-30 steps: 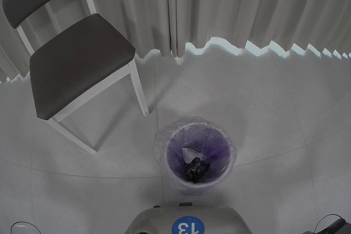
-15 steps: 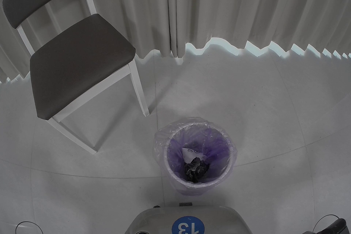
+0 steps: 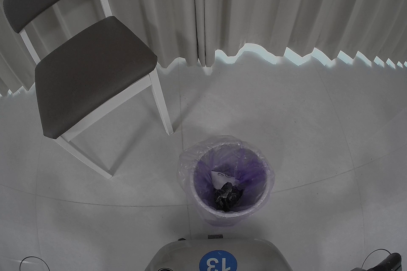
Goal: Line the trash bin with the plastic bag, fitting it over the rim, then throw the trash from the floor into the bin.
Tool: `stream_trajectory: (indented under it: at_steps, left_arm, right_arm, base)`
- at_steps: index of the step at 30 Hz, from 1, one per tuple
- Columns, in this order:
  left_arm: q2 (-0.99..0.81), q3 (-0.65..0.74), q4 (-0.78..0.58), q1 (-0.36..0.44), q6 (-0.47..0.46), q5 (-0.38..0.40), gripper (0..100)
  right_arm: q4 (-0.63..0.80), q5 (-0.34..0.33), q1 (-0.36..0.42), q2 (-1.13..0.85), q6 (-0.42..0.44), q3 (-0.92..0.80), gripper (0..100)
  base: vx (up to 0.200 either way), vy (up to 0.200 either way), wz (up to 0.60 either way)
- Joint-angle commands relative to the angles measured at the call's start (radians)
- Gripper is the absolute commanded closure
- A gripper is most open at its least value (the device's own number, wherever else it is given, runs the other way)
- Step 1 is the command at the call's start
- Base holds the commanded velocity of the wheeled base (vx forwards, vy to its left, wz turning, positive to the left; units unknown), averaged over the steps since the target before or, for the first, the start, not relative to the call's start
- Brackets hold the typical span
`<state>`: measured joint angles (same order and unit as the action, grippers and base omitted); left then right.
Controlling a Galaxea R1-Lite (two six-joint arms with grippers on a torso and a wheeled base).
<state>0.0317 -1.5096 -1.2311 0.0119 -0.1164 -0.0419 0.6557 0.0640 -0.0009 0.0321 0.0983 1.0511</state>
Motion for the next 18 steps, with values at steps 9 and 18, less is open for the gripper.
stream_trajectory:
  at_steps: [9,18]
  left_arm:
    - [-0.032,-0.222,-0.255,-0.012,0.027,-0.009,0]
    - [-0.030,-0.166,0.042,-0.012,-0.025,-0.010,0]
  right_arm:
    - [0.010,0.105,0.001,-0.028,0.087,0.127,0]
    - [0.005,0.046,0.001,-0.028,-0.049,0.293,0]
  base:
    - [0.000,0.000,0.00]
    - [0.000,0.000,0.00]
